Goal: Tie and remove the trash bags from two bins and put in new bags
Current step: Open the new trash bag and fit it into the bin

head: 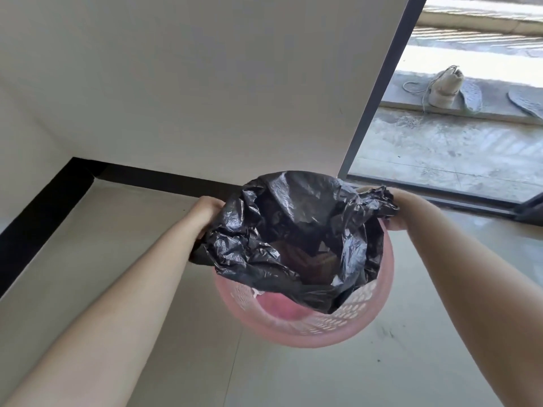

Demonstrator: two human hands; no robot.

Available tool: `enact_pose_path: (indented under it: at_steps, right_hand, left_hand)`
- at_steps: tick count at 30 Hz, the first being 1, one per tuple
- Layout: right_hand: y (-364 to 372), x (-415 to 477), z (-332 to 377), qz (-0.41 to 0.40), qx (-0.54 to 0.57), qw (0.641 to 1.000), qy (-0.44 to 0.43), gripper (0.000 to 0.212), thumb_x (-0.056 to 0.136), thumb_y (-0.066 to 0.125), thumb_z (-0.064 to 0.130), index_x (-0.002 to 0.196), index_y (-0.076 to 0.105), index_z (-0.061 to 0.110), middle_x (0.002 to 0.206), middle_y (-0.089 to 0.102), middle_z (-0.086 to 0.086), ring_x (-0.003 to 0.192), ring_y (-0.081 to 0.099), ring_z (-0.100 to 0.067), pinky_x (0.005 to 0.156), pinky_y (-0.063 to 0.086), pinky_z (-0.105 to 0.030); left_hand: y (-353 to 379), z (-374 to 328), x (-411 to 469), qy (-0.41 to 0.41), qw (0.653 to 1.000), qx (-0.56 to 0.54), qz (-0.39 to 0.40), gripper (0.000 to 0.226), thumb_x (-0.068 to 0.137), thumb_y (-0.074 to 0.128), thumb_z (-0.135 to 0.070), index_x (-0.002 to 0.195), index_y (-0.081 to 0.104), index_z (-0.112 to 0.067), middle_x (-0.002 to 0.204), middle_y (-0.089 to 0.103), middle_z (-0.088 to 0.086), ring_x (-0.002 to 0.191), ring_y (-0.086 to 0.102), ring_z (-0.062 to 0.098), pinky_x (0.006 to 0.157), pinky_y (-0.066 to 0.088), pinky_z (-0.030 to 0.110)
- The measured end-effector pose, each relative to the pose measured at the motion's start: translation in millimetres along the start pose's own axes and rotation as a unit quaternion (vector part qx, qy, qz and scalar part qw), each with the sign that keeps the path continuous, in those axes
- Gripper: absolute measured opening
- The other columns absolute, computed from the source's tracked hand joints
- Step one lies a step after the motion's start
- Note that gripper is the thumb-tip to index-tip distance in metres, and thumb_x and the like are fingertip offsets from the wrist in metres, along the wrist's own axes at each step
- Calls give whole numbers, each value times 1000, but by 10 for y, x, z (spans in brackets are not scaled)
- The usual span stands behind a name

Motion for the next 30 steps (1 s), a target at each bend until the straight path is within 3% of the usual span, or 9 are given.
enact_pose_path:
  at_steps: [3,5,8,11,14,21,24,27,30]
  right_hand:
    - [-121,-47,-16,64,14,998,-3,32,88,68,19,117,67,6,103,75,-9,100,67,-26,93,54,-40]
    - [-175,-141,65,66,-1,998,-11,66,60,92,39,117,72,14,120,71,-8,110,66,-23,100,52,-41]
    - [-190,-365,265,9,-113,992,-63,96,35,91,66,118,68,24,121,71,-4,113,63,-25,102,47,-50]
    - [-43,-699,461,-41,-271,957,-100,89,62,78,66,137,51,28,138,54,1,124,52,-27,105,43,-53]
    - [152,-883,450,-45,-312,942,-114,54,90,66,29,141,49,32,133,57,1,116,57,-24,91,56,-49]
    - [96,-908,21,-136,-111,978,-110,31,95,65,38,103,74,10,82,75,-10,60,72,-20,59,63,-35]
    - [85,-887,-109,-145,-32,985,-84,31,94,67,32,105,74,3,78,72,-13,56,68,-19,57,62,-32]
    - [131,-909,-103,-122,74,986,-82,31,96,66,23,118,67,0,90,73,-13,63,70,-18,59,63,-30]
    - [216,-946,-41,-135,161,977,-48,59,91,66,45,135,53,8,134,56,-11,106,64,-28,81,57,-40]
  left_hand:
    - [-196,-81,-146,90,994,-43,-49,32,95,56,-46,77,66,-21,86,67,6,77,60,22,76,47,36]
    - [-297,-210,-310,83,994,-57,42,50,88,50,-68,94,67,-22,92,69,5,81,65,24,75,49,36]
    - [-262,-328,-460,116,981,67,140,31,84,72,-44,98,67,-17,92,74,7,88,71,29,68,54,34]
    - [-202,-428,-451,179,965,185,-49,18,83,66,-18,99,68,-10,96,71,13,95,65,36,73,47,33]
    - [-249,-430,-406,169,954,166,-183,21,86,62,-19,103,69,-8,100,70,17,97,62,38,75,46,35]
    - [-342,-186,-507,120,964,82,-223,25,84,67,-30,99,71,-10,100,72,13,99,63,34,73,40,30]
    - [-321,-54,-623,108,978,-30,-176,58,75,72,-50,120,61,-16,117,66,4,112,60,27,89,46,33]
    - [-259,-7,-794,138,973,-37,-181,81,74,75,-50,141,43,-17,140,47,8,127,48,25,106,40,38]
    - [-174,62,-1005,110,939,-121,-304,80,75,74,-47,140,40,-15,140,44,9,126,48,25,103,42,40]
Point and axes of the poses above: each hand's wrist, its own x-axis towards the middle knuckle, its own y-axis out of the palm, z = x × y, the point moved 3 cm from there along x, towards the middle knuckle
